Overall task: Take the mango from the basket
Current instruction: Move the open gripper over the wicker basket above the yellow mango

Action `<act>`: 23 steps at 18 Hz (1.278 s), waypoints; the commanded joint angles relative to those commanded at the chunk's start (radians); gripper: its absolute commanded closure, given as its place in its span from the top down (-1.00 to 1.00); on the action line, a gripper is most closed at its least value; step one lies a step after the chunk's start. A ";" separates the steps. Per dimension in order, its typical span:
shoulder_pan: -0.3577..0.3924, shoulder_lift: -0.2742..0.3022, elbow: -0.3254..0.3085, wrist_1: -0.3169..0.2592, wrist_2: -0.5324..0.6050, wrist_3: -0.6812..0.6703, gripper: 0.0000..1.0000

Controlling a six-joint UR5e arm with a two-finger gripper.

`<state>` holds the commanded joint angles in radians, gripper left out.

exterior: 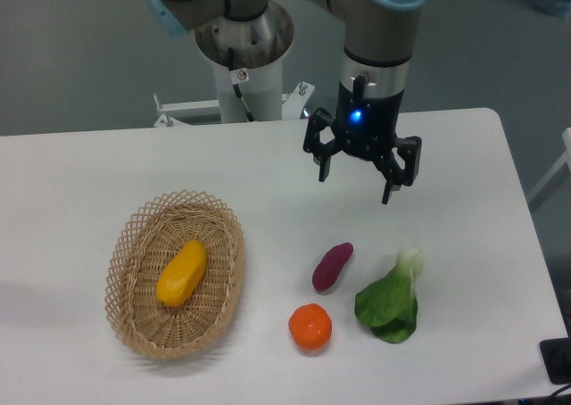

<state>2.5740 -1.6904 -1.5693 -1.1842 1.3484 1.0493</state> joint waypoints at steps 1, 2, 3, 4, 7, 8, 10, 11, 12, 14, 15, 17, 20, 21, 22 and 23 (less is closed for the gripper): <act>0.002 0.003 -0.008 0.003 -0.002 0.000 1.00; 0.000 0.002 -0.008 0.000 -0.003 -0.002 1.00; 0.000 0.002 -0.008 -0.002 -0.005 -0.003 1.00; 0.000 0.003 -0.011 -0.002 -0.006 -0.003 1.00; 0.000 0.008 -0.026 0.005 -0.009 0.003 1.00; -0.002 0.009 -0.032 0.005 -0.009 -0.002 1.00; -0.003 0.012 -0.057 0.020 -0.006 -0.006 1.00; -0.006 0.021 -0.075 0.040 -0.006 -0.020 1.00; -0.012 0.026 -0.095 0.061 -0.006 -0.044 1.00; -0.041 0.028 -0.115 0.093 -0.005 -0.113 1.00; -0.055 0.020 -0.117 0.103 -0.003 -0.147 1.00; -0.095 0.003 -0.117 0.115 -0.002 -0.204 1.00; -0.150 -0.017 -0.130 0.133 0.000 -0.290 1.00; -0.169 -0.023 -0.143 0.138 0.000 -0.308 1.00; -0.190 -0.031 -0.153 0.140 0.000 -0.313 1.00; -0.208 -0.038 -0.166 0.141 0.000 -0.313 1.00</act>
<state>2.3656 -1.7287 -1.7348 -1.0431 1.3484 0.7363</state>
